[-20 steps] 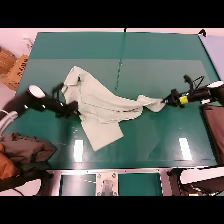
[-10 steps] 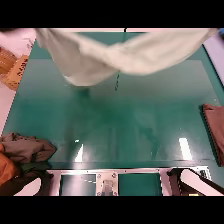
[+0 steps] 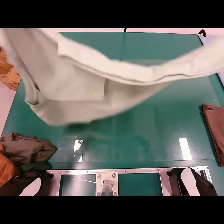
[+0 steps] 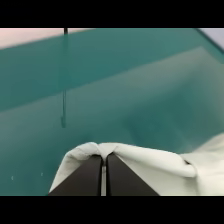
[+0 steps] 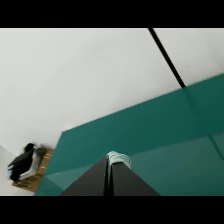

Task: Fold the shirts.

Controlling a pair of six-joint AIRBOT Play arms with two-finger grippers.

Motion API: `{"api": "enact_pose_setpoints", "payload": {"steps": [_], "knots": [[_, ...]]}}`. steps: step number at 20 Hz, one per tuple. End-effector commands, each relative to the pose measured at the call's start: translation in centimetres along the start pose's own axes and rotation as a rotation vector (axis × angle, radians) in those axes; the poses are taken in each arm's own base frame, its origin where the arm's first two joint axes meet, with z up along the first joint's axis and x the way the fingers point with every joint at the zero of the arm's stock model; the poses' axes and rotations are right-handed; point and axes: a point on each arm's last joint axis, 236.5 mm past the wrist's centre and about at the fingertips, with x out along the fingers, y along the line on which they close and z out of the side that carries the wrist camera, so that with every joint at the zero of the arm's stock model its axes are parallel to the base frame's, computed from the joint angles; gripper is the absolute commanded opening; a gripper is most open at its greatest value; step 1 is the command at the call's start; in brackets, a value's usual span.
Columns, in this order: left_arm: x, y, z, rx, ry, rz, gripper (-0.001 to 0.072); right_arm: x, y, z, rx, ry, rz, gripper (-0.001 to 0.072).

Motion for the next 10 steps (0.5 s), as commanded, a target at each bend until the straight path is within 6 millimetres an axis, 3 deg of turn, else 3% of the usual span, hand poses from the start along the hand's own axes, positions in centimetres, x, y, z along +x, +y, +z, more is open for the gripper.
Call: {"api": "enact_pose_setpoints", "payload": {"steps": [1, 5, 7, 10], "knots": [[4.9, 2.9, -2.5, -0.017, 0.056, 0.003, 0.0027, 0.9, -6.3, -5.2, 0.056, 0.087, -0.162, 0.0011], [10.2, 4.2, -4.3, -0.051, 0.135, -0.076, 0.0027, 4.1, -12.6, -11.5, 0.130, 0.197, -0.196, 0.0011], [11.7, 4.2, -8.7, -0.097, 0.307, -0.126, 0.0027, 4.6, -16.1, -14.2, 0.162, 0.241, -0.258, 0.0011], [13.6, 3.9, -17.4, -0.223, 0.548, -0.197, 0.0027, 4.6, -21.5, -19.9, 0.215, 0.364, -0.364, 0.0011]]}}
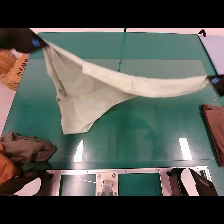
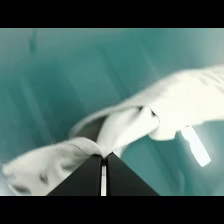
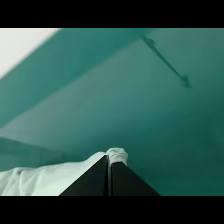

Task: Fold the shirts.

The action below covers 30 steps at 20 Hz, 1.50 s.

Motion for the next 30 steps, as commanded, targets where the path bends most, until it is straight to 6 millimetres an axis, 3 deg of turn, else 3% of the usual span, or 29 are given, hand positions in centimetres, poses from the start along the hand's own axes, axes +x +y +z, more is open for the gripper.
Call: {"api": "enact_pose_setpoints", "payload": {"steps": [1, 4, 6, 7, 9, 10, 11, 13, 14, 15, 16, 19, 22, 24, 27, 30], "knots": [[5.5, 0.8, -8.5, -0.145, 0.268, -0.113, 0.0027, 3.6, -6.9, -5.2, 0.039, 0.130, -0.117, 0.0011], [11.6, 1.1, -17.0, -0.270, 0.400, -0.173, 0.0027, 6.0, -10.8, -9.0, 0.100, 0.229, -0.162, 0.0011], [15.6, 1.4, -22.7, -0.336, 0.437, -0.145, 0.0027, 7.1, -12.5, -10.8, 0.122, 0.296, -0.174, 0.0012], [16.9, 1.7, -25.0, -0.360, 0.445, -0.117, 0.0027, 7.5, -13.0, -11.2, 0.123, 0.316, -0.178, 0.0012], [17.9, 2.0, -28.4, -0.407, 0.474, -0.089, 0.0027, 7.3, -13.8, -9.6, 0.087, 0.299, -0.211, 0.0055], [17.9, 1.8, -29.7, -0.424, 0.499, -0.090, 0.0027, 6.8, -13.6, -7.6, 0.092, 0.264, -0.224, 0.0203], [17.8, 1.6, -30.6, -0.433, 0.521, -0.095, 0.0027, 6.3, -12.7, -5.7, 0.096, 0.235, -0.224, 0.0291], [17.8, 1.5, -31.4, -0.444, 0.535, -0.094, 0.0027, 5.6, -9.5, -3.8, 0.079, 0.248, -0.174, 0.0291], [17.8, 1.6, -31.5, -0.446, 0.534, -0.092, 0.0028, 5.8, -7.5, -4.3, 0.040, 0.286, -0.139, 0.0292], [17.9, 1.6, -31.4, -0.446, 0.529, -0.089, 0.0028, 6.5, -5.5, -5.8, -0.004, 0.340, -0.101, 0.0306], [17.9, 1.7, -31.3, -0.447, 0.523, -0.087, 0.0027, 7.3, -3.4, -8.4, -0.061, 0.416, -0.060, 0.0382], [18.0, 1.6, -31.2, -0.454, 0.517, -0.091, 0.0028, 9.6, 2.7, -18.6, -0.324, 0.613, 0.060, 0.0518], [18.1, 1.5, -31.0, -0.459, 0.512, -0.095, 0.0028, 11.0, 9.2, -26.4, -0.654, 0.615, 0.203, 0.0551], [18.1, 1.6, -31.0, -0.456, 0.509, -0.094, 0.0027, 11.6, 13.1, -30.9, -0.751, 0.596, 0.305, 0.0551], [18.1, 1.6, -31.0, -0.452, 0.507, -0.093, 0.0027, 13.2, 13.9, -37.6, -0.826, 0.750, 0.319, 0.0551], [18.1, 1.6, -31.0, -0.452, 0.508, -0.094, 0.0028, 15.2, 14.2, -41.4, -0.854, 0.860, 0.288, 0.0550]]}}
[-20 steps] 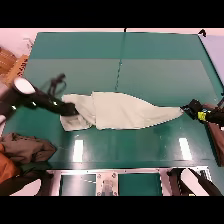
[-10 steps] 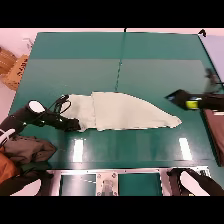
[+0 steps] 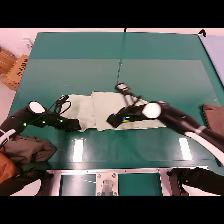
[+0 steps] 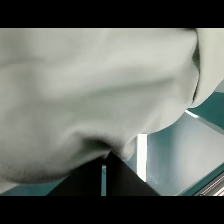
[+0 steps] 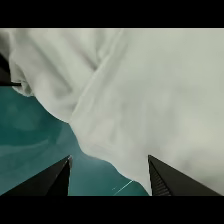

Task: Fold the shirts.

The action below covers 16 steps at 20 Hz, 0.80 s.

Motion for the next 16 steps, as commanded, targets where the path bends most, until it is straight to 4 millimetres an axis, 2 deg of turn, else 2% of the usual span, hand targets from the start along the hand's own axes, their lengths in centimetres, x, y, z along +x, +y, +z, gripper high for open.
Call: {"api": "enact_pose_setpoints", "payload": {"steps": [1, 4, 9, 12, 13, 14, 15, 16], "knots": [[0.0, 0.0, 0.0, 0.001, 0.000, 0.000, 0.0027, 4.9, 2.3, -0.4, -0.043, 0.089, -0.005, 0.0550], [0.0, -0.1, -0.3, 0.002, 0.013, -0.006, 0.0028, 5.7, 0.0, 0.0, -0.012, 0.142, -0.116, 0.0551], [0.0, -0.1, -0.3, 0.027, 0.014, -0.007, 0.0028, 7.0, 1.4, -0.8, 0.016, 0.201, -0.124, 0.0549], [0.0, -0.2, -0.4, 0.028, 0.016, -0.007, 0.0028, 7.8, -0.4, -2.4, 0.070, 0.259, -0.214, 0.0547], [0.0, -0.2, -0.5, 0.029, 0.020, -0.009, 0.0028, 7.9, -0.9, -2.8, 0.091, 0.272, -0.239, 0.0478], [0.0, -0.3, -0.6, 0.037, 0.027, -0.012, 0.0028, 7.7, -1.1, -3.0, 0.091, 0.281, -0.250, 0.0308], [0.0, -0.3, -0.8, 0.051, 0.034, -0.016, 0.0028, 7.3, -1.1, -3.0, 0.089, 0.299, -0.257, 0.0216], [0.0, -0.4, -1.0, 0.053, 0.040, -0.019, 0.0027, 6.8, -1.0, -2.9, 0.092, 0.314, -0.266, 0.0076]]}}
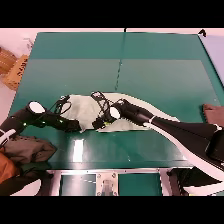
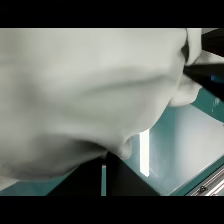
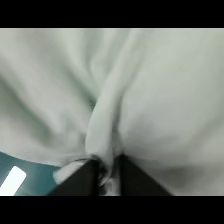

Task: Fold the shirts.

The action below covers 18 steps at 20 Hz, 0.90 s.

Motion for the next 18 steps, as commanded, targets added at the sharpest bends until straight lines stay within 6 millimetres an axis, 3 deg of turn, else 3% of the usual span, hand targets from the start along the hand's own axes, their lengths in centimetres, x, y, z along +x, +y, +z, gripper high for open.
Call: {"api": "enact_pose_setpoints", "payload": {"steps": [1, 3, 5, 7, 9, 10, 12, 15, 18], "knots": [[0.0, -0.1, -0.5, 0.018, 0.020, -0.006, 0.0028, -0.8, -0.8, -0.6, 0.022, 0.065, -0.062, 0.0013], [0.0, -0.1, -0.5, 0.018, 0.021, -0.006, 0.0028, -2.7, -0.1, 0.8, 0.008, 0.041, -0.058, 0.0011], [0.0, 0.0, -0.5, 0.020, 0.023, -0.002, 0.0028, -6.5, 0.1, 2.4, -0.023, -0.002, -0.080, 0.0010], [0.0, 0.2, -0.6, 0.025, 0.027, 0.006, 0.0028, -12.1, -1.8, 4.0, -0.042, -0.065, -0.154, 0.0010], [0.0, 0.3, -0.9, 0.031, 0.036, 0.013, 0.0027, -18.4, -5.2, 6.2, 0.009, -0.186, -0.206, 0.0010], [0.0, 0.3, -0.9, 0.031, 0.037, 0.013, 0.0028, -21.5, -7.9, 7.3, 0.061, -0.255, -0.231, 0.0010], [0.0, 0.4, -0.9, 0.029, 0.039, 0.017, 0.0027, -25.5, -14.0, 8.1, 0.169, -0.325, -0.261, 0.0010], [0.0, 0.5, -0.9, 0.011, 0.039, 0.021, 0.0028, -27.5, -24.0, 7.5, 0.315, -0.352, -0.288, 0.0009], [0.0, 0.8, -1.1, -0.019, 0.045, 0.032, 0.0027, -30.9, -38.9, 5.6, 0.572, -0.507, -0.405, 0.0010]]}}
